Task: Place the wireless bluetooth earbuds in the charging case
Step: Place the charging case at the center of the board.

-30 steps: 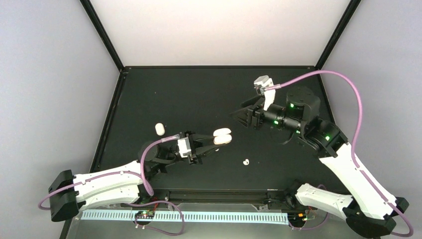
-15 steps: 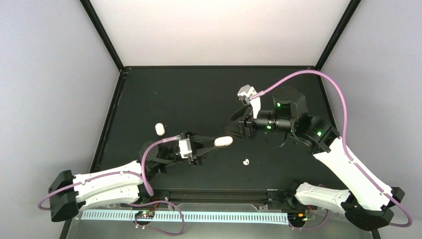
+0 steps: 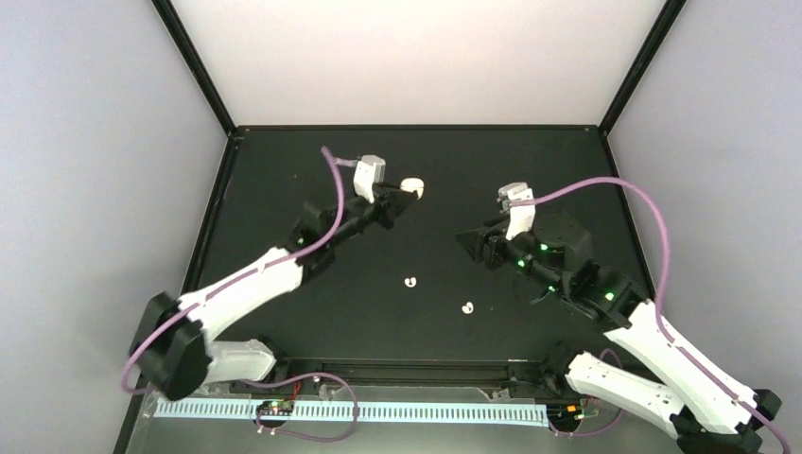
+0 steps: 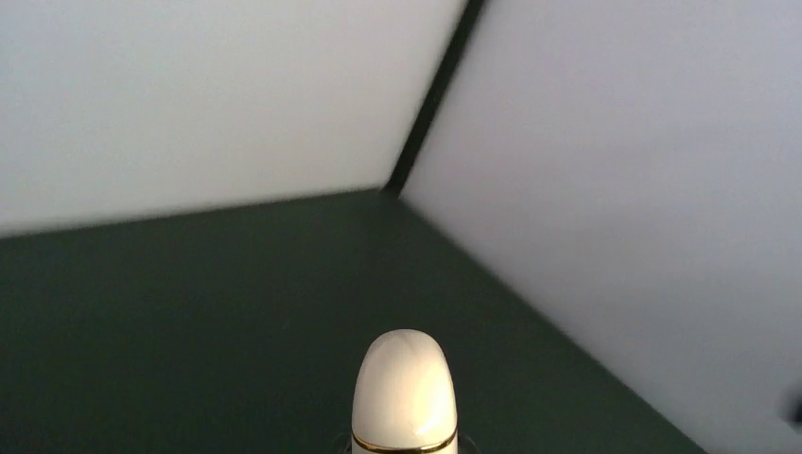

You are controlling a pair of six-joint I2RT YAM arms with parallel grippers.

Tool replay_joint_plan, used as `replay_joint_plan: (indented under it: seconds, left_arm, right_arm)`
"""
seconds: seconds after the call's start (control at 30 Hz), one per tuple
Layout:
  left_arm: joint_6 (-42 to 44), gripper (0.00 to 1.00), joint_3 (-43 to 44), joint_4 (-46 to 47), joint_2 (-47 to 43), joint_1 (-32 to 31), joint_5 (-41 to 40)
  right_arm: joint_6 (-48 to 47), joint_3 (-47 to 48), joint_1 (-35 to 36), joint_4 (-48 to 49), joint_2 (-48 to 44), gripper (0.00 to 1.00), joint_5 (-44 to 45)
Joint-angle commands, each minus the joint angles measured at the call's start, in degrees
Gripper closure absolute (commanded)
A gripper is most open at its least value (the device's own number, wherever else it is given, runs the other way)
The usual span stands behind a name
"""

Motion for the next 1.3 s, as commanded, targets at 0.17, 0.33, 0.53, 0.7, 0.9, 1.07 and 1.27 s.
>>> replay_joint_plan:
  seconds: [0.17, 0.33, 0.53, 0.7, 0.9, 1.07, 1.27]
  left_arm:
    - [-13.57, 0.98, 19.03, -23.35, 30.55, 10.89, 7.24]
    - [-15.13, 0.98, 26.43, -29.83, 42.85, 14.41, 7.48]
    - [-15.04, 0.98, 28.85, -32.17, 48.23, 16.06, 7.47]
    - [-14.21, 0.94, 32.28, -36.23, 51.53, 16.29, 6.52]
    - [-12.68, 0.6, 34.01, -40.64, 53.07, 16.73, 4.8]
    - [-11.16, 0.4, 31.48, -42.78, 49.42, 17.66, 1.41]
    - [-10.59, 0.02, 23.99, -44.69, 37.53, 21.26, -5.76]
  right_arm:
    - [5.02, -10.06, -0.08, 4.19, 2.39, 0.32, 6.38]
    - [3.81, -10.19, -0.14, 3.4, 3.43, 0.28, 7.72]
    - [3.11, -9.66, -0.08, 2.78, 3.42, 0.24, 7.68]
    - [2.47, -8.46, -0.14, 2.51, 3.42, 0.24, 7.38]
    - [0.87, -6.29, -0.13, 0.7, 3.06, 0.23, 8.4]
    - [0.4, -6.03, -0.1, 0.54, 1.95, 0.23, 8.62]
    - [0.76, -6.09, -0.09, 1.41, 2.27, 0.21, 7.41]
